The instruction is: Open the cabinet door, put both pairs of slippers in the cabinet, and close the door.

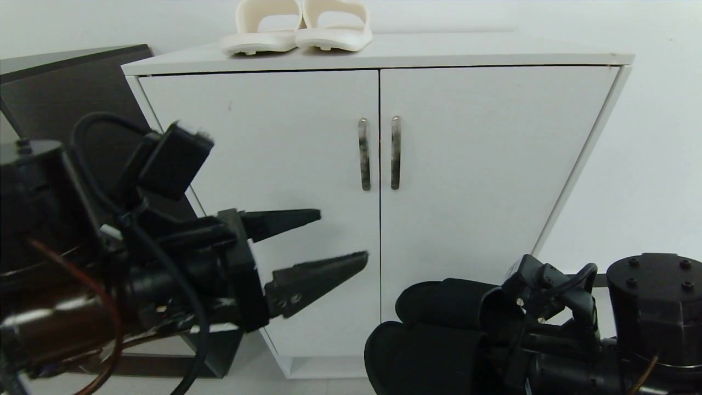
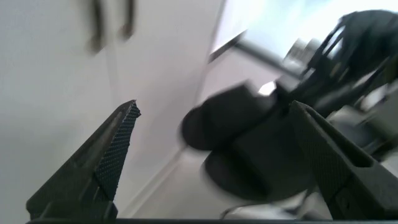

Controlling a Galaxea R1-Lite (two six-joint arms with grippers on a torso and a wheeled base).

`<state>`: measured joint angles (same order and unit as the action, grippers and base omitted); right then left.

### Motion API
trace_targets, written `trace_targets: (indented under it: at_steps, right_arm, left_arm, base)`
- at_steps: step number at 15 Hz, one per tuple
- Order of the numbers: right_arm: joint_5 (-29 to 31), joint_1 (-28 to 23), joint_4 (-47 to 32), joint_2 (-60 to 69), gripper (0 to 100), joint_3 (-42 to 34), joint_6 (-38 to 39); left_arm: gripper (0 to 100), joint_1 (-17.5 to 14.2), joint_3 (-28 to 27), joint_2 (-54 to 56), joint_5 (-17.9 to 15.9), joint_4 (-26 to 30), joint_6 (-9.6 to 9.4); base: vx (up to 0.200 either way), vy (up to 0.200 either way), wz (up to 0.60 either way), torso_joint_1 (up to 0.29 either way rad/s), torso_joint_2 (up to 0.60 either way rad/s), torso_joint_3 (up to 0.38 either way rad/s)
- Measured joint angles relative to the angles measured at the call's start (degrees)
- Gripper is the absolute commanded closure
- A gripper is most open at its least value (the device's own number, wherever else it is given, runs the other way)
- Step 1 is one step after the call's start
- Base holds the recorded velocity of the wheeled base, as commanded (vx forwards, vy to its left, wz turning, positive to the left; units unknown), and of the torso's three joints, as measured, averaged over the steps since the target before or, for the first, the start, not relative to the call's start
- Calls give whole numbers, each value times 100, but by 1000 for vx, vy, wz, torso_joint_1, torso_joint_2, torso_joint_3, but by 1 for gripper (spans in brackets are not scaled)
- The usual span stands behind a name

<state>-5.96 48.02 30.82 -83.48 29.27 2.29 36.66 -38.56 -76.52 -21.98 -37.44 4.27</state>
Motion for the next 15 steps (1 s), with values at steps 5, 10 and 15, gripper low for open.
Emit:
trace_targets:
  at_steps: [5,10,15]
  right_arm:
    - [-5,-4,33,-65,100,9,9]
    - [-2,-10,38,-80,100,9,9]
    - [0,-4,35,-127,100,16,9]
  left_arm:
    - [0,74,-1403,-1179,-820,-217,816]
    - [0,7,-2086,-1655,-1374,-183,1409]
    - [0,16,-2586,-1727,-679,446,1114]
  base:
    - [0,0,0,0,0,0]
    - [0,0,0,0,0,0]
    - [0,0,0,0,0,0]
